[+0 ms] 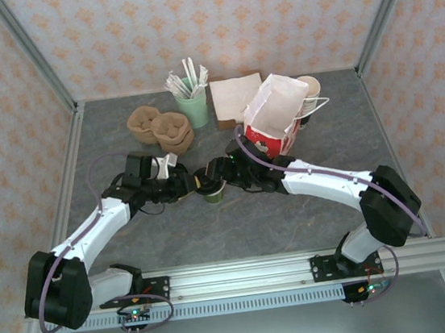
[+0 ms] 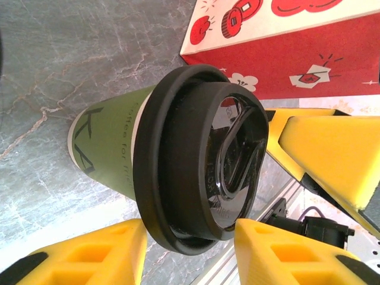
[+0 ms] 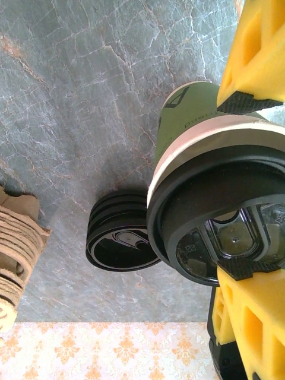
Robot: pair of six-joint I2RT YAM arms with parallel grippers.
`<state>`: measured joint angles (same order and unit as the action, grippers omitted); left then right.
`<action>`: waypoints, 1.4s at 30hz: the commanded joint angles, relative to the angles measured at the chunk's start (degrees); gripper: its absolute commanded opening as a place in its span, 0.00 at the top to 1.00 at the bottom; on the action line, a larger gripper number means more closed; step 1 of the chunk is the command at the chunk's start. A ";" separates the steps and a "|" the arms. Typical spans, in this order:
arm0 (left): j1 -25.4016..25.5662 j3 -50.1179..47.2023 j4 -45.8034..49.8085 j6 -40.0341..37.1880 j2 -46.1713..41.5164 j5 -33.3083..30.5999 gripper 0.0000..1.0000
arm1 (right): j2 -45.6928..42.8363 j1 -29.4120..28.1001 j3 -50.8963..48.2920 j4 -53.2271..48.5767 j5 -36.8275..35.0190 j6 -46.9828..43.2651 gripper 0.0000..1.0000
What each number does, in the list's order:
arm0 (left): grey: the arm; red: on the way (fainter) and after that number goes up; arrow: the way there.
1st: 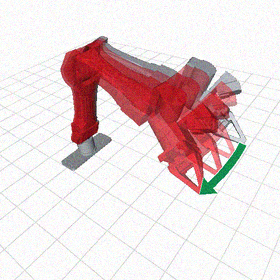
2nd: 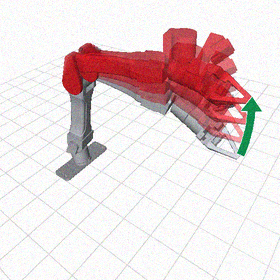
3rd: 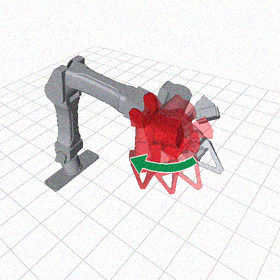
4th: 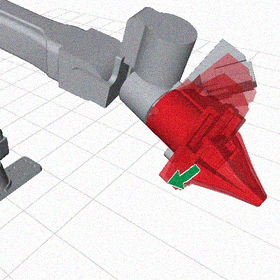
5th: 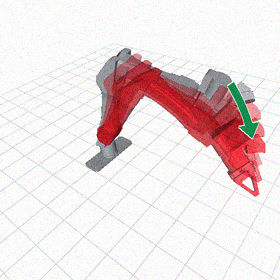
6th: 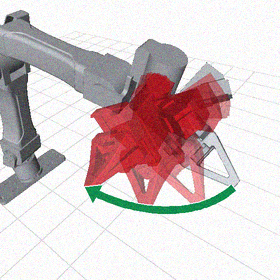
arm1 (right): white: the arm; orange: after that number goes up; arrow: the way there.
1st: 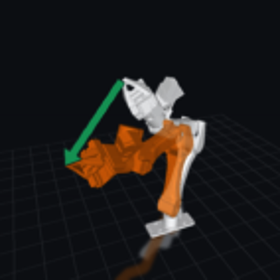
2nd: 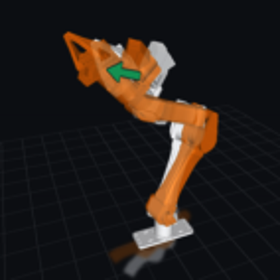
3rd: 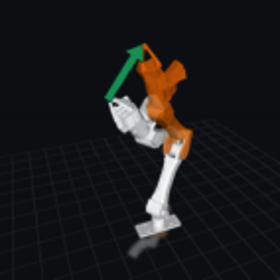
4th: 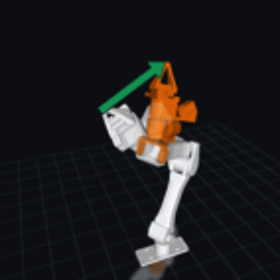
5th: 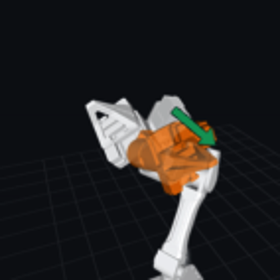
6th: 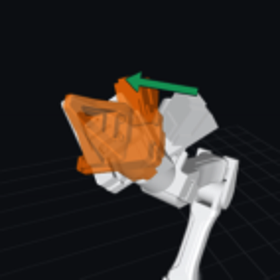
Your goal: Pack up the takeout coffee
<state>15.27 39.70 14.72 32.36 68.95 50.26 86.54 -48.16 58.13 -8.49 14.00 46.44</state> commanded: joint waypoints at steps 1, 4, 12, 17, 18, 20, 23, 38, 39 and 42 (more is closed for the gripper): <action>1.13 2.24 0.48 -1.42 1.08 -1.37 0.54 | 0.29 0.35 1.73 0.52 -0.11 -0.63 0.32; 1.84 2.90 0.51 -1.42 1.88 -1.63 0.53 | 0.36 0.35 1.75 0.53 0.05 -0.42 0.32; 3.10 3.84 0.97 -1.42 2.85 -2.68 0.52 | 0.20 0.43 1.64 0.27 0.07 -0.40 0.32; 3.14 4.22 2.56 -3.84 2.80 -2.86 0.43 | -0.36 0.44 1.55 -0.69 -0.45 -1.07 0.32; 3.19 4.38 3.04 -3.97 2.60 -3.10 0.40 | -0.47 0.44 1.55 -1.05 -0.68 -1.25 0.32; 3.05 4.66 3.98 -4.23 2.08 -4.01 0.32 | -0.70 0.44 1.55 -1.92 -1.08 -1.39 0.32; 3.03 5.36 5.16 -4.50 1.09 -4.92 0.26 | -1.01 0.43 1.46 -2.54 -1.23 -1.56 0.33; 2.93 7.64 5.29 -3.41 2.20 -9.41 0.24 | -3.58 0.44 -0.50 -3.51 -1.95 -2.39 0.33; 2.94 7.69 5.33 -3.61 2.47 -9.30 0.25 | -3.66 0.44 -0.58 -3.50 -1.94 -2.48 0.33; 2.96 7.55 4.90 -3.92 3.94 -8.42 0.26 | -3.67 0.46 -0.87 -3.50 -1.86 -2.49 0.34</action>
<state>18.02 45.89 19.59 28.99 71.70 42.59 84.42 -48.05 58.08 -11.11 13.69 44.93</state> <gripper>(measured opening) 0.741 0.665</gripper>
